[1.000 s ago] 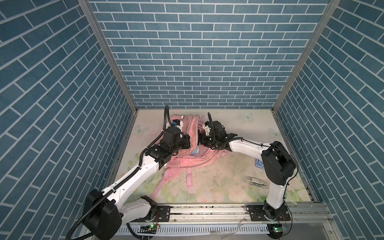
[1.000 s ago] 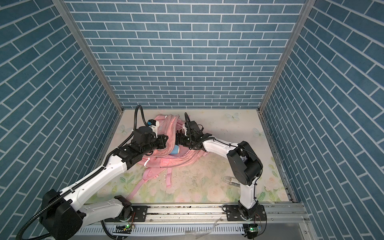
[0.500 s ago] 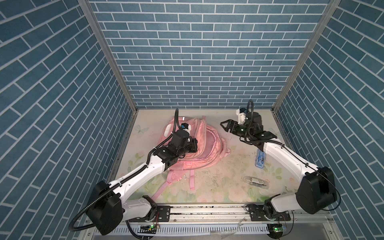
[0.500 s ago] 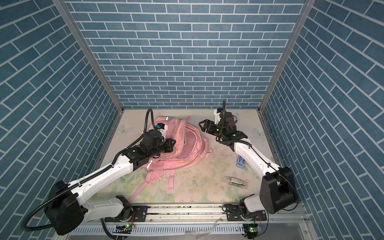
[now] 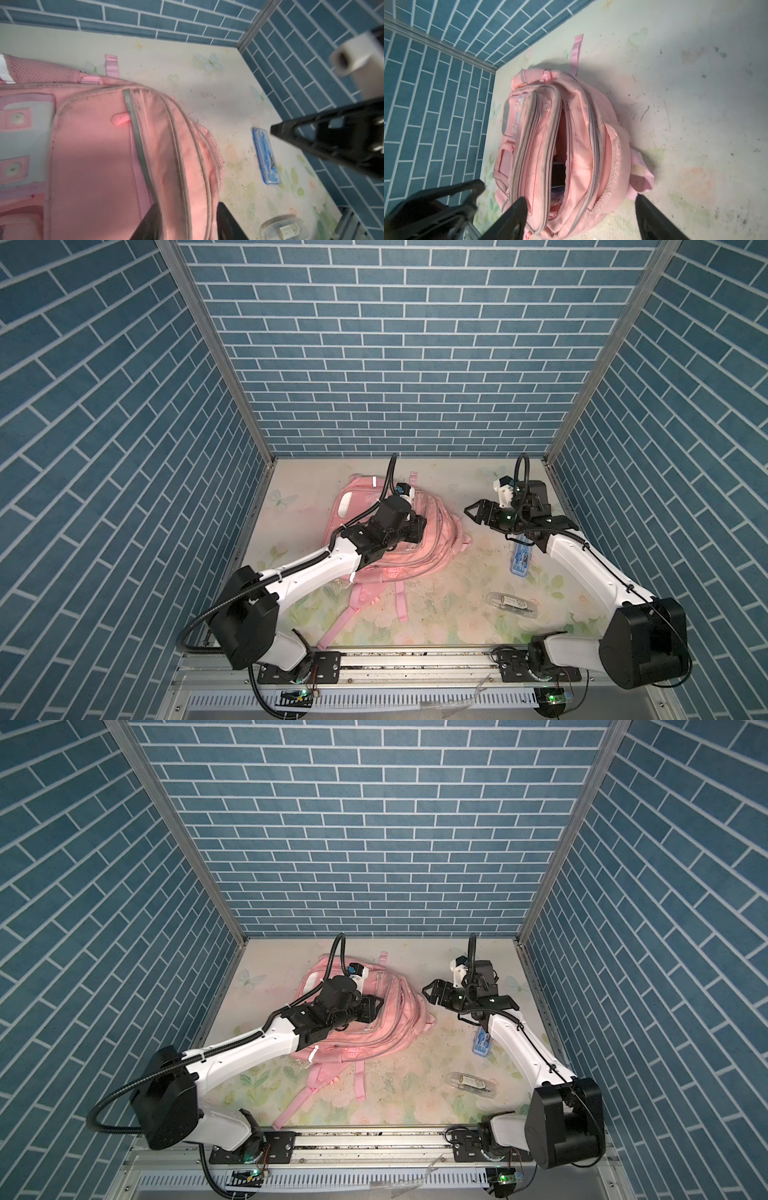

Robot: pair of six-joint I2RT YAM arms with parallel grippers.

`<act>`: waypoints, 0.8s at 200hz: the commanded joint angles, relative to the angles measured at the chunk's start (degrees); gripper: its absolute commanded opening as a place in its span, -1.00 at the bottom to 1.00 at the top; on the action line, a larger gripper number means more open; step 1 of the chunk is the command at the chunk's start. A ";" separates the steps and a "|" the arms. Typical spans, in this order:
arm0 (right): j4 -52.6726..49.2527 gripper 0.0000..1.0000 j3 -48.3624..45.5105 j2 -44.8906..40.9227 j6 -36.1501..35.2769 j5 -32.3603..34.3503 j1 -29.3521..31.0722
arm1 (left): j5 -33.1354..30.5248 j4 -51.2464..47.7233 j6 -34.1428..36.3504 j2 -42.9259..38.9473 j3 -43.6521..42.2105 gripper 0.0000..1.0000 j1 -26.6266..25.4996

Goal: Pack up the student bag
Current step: 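Release the cube and lift the right gripper out of the backpack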

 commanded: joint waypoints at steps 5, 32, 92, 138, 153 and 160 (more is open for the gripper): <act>-0.61 0.57 -4.22 -1.31 0.39 -4.04 3.55 | -2.77 -6.86 14.98 -8.34 -1.86 0.10 2.55; 3.80 0.47 -7.33 0.81 2.27 -6.95 8.84 | -0.08 -12.24 26.06 -15.23 -7.18 0.10 7.33; 3.03 -0.24 -5.54 11.16 -0.51 -7.71 10.14 | 2.40 -16.86 48.25 -24.22 -16.90 0.09 8.60; -1.58 -0.85 1.99 19.31 -7.74 -5.71 5.47 | 0.89 -17.97 51.25 -25.92 -20.20 0.10 8.65; -2.42 -0.92 4.74 21.48 -9.40 -5.92 2.80 | 1.40 -17.80 51.12 -25.85 -20.90 0.10 8.71; -2.88 -0.93 6.29 22.57 -10.54 -6.00 1.72 | 1.67 -17.43 50.91 -25.90 -21.29 0.10 8.67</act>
